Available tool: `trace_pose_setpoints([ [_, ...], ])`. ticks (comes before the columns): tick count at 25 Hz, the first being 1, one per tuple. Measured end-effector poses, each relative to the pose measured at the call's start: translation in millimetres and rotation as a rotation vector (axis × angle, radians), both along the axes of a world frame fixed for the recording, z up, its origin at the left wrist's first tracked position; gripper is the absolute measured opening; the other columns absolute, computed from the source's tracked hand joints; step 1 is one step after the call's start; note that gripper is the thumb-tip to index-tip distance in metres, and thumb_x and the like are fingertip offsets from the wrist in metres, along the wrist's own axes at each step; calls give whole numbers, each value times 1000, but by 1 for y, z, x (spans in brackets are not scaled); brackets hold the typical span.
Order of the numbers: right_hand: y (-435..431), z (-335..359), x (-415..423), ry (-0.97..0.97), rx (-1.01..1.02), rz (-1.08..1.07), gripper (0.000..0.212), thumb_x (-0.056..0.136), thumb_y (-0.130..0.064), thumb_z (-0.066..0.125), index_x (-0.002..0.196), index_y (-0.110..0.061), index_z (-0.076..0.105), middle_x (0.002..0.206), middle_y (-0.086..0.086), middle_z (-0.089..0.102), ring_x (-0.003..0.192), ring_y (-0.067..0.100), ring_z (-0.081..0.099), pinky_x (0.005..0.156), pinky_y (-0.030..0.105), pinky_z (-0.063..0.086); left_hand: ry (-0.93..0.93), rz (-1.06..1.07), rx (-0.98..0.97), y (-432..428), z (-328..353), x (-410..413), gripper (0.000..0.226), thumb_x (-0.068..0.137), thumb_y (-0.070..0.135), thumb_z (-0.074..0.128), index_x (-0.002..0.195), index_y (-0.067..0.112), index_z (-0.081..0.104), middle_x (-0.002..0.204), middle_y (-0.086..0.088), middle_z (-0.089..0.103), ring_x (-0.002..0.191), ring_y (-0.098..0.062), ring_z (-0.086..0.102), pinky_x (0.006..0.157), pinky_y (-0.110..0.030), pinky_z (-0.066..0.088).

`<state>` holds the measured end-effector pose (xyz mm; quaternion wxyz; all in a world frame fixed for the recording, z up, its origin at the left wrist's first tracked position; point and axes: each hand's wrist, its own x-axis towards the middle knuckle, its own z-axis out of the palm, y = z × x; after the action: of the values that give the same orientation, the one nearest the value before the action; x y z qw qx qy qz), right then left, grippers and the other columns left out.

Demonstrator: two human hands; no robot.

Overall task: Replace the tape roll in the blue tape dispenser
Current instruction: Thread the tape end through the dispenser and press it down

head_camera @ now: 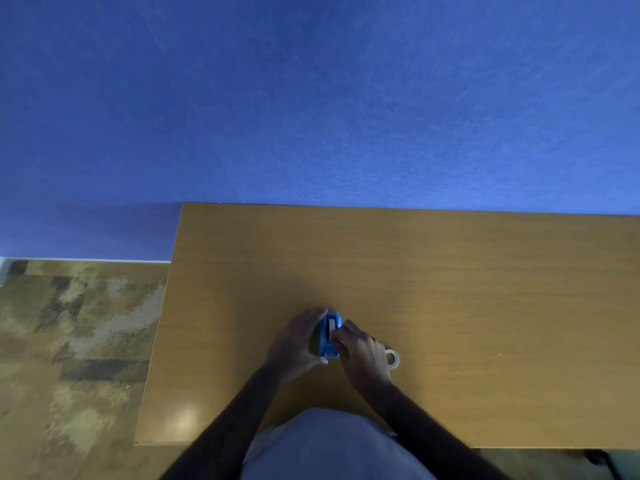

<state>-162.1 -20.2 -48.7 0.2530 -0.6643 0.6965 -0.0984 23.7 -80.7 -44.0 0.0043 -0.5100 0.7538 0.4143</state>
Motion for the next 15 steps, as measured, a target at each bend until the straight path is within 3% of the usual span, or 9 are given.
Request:
trace_pose_setpoints([
  [7,8,0,3,50,-78,0,11,102,-24,63,92,-25,58,95,-5,62,66,27,68,46,46,55,-46,-3,-44,-7,16,0,109,65,38,97,160,31,43,163,12,50,150,-15,50,120,-41,48],
  [15,15,4,3,76,-174,16,19,96,-15,73,88,-24,58,88,-5,60,62,22,64,41,41,48,-110,-19,-44,-6,22,-4,106,64,48,88,157,39,39,162,18,48,149,-13,49,115,-46,52],
])
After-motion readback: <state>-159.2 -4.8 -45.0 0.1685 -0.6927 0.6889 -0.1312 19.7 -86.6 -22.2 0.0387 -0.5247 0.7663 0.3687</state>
